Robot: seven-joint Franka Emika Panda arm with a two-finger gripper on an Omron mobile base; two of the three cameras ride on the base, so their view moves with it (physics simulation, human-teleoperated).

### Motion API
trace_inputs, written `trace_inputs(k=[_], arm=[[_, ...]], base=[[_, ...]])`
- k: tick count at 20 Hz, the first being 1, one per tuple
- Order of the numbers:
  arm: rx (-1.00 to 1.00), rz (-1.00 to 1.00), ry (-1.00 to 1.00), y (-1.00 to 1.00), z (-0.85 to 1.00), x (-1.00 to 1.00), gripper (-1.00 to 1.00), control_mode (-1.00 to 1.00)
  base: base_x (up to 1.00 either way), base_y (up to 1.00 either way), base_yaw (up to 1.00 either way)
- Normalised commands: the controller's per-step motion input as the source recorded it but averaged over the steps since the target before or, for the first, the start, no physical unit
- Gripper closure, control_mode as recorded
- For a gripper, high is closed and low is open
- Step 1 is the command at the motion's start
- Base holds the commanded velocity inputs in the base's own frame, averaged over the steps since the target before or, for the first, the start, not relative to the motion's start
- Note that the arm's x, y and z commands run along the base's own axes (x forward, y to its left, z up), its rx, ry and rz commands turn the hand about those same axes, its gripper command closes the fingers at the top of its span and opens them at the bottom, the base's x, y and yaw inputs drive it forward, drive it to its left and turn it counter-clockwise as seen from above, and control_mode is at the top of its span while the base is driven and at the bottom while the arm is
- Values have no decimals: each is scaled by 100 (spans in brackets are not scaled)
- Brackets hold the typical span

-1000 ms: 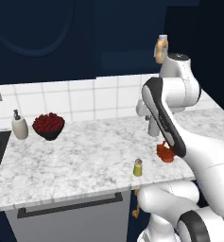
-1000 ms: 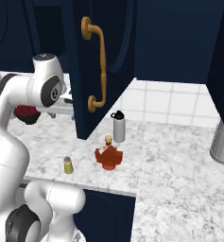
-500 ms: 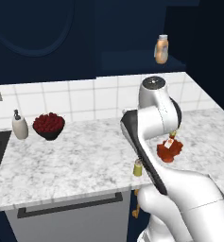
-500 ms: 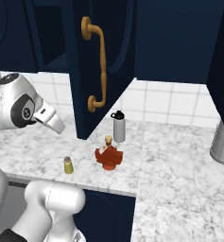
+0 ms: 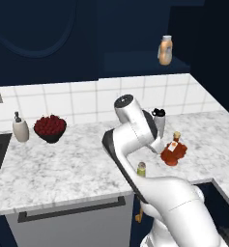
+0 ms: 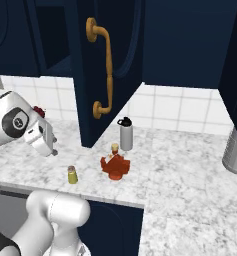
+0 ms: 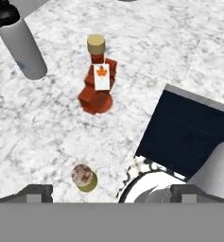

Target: Put the shaker and condiment bottle from the counter next to their counterparts in the cabinet.

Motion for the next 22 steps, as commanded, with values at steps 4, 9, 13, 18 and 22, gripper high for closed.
trace_inputs(k=[4,9,13,18,22], arm=[[-4,-40,0,22,-48,33,-100,-100],[-9,-18,-1,0,-60,4,-100,-100],[-10,-16,-2,0,-67,10,-100,-100],[-3,-10,0,0,-42,30,-100,-100],[-1,-7,0,0,-28,33,-100,-100]], base=[[0,0,0],[0,0,0],[0,0,0],[0,0,0],[0,0,0]])
